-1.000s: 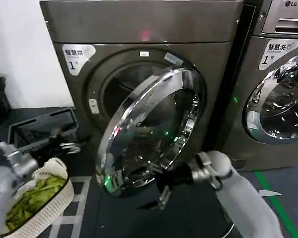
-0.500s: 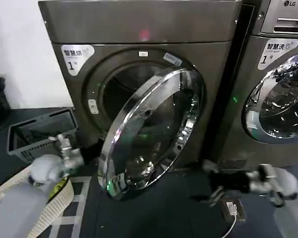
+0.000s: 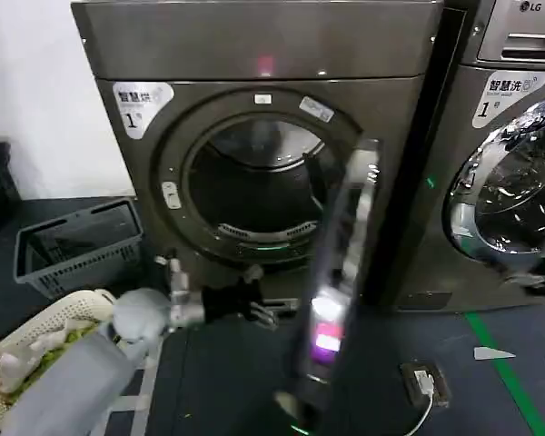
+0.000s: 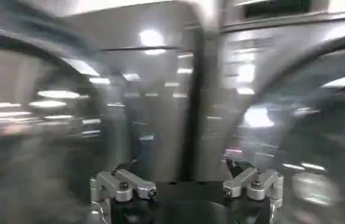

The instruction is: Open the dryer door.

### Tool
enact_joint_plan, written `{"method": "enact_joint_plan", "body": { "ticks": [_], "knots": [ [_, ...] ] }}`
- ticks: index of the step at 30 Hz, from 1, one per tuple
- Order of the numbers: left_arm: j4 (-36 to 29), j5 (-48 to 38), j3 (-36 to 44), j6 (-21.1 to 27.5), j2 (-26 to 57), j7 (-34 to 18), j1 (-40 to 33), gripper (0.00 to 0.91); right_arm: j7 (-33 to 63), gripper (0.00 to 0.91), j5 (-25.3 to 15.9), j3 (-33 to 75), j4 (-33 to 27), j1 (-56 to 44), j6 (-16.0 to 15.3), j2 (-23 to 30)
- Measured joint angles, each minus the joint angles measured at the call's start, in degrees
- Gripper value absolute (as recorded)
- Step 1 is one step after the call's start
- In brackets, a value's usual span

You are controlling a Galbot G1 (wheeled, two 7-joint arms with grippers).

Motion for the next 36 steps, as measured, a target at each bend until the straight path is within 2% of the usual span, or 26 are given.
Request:
{"method": "enact_joint_plan", "body": {
  "ticks": [6, 12, 16, 19, 26, 29, 36],
  "knots": [
    [-0.06, 1.3, 7.14, -0.48, -2.15, -1.13, -3.04, 0.907, 13.15, 0.907, -2.21, 11.91, 2.82, -6.06, -3.53, 2.61],
    [1.47, 1.85, 14.34, 0.82, -7.02, -4.67, -7.22, 0.907, 25.76, 0.907, -7.5, 19.6, 2.02, -9.52, -6.98, 2.86],
    [3.54, 3.42, 18.66, 0.9, -11.09, -5.33, -10.53, 0.907, 30.84, 0.907, -8.72, 24.06, 1.51, -11.22, -8.8, 3.14],
    [5.82, 4.35, 21.73, 0.79, -14.43, -5.34, -13.16, 0.907, 31.68, 0.907, -9.45, 28.09, 1.58, -13.46, -8.39, 4.0],
    [11.84, 6.46, 27.22, -0.6, -22.3, -6.04, -18.26, 0.907, 32.46, 0.907, -8.79, 37.76, 0.7, -18.44, -3.82, 4.19],
    [15.06, 7.69, 28.71, -1.79, -25.94, -7.14, -19.92, 0.907, 32.6, 0.907, -7.43, 40.89, 1.05, -19.9, -3.69, 4.86],
    [23.71, 10.65, 29.91, -4.31, -34.65, -11.25, -23.36, 0.907, 32.39, 0.907, -7.16, 44.26, 3.56, -21.66, -3.36, 6.95]
  ]
}}
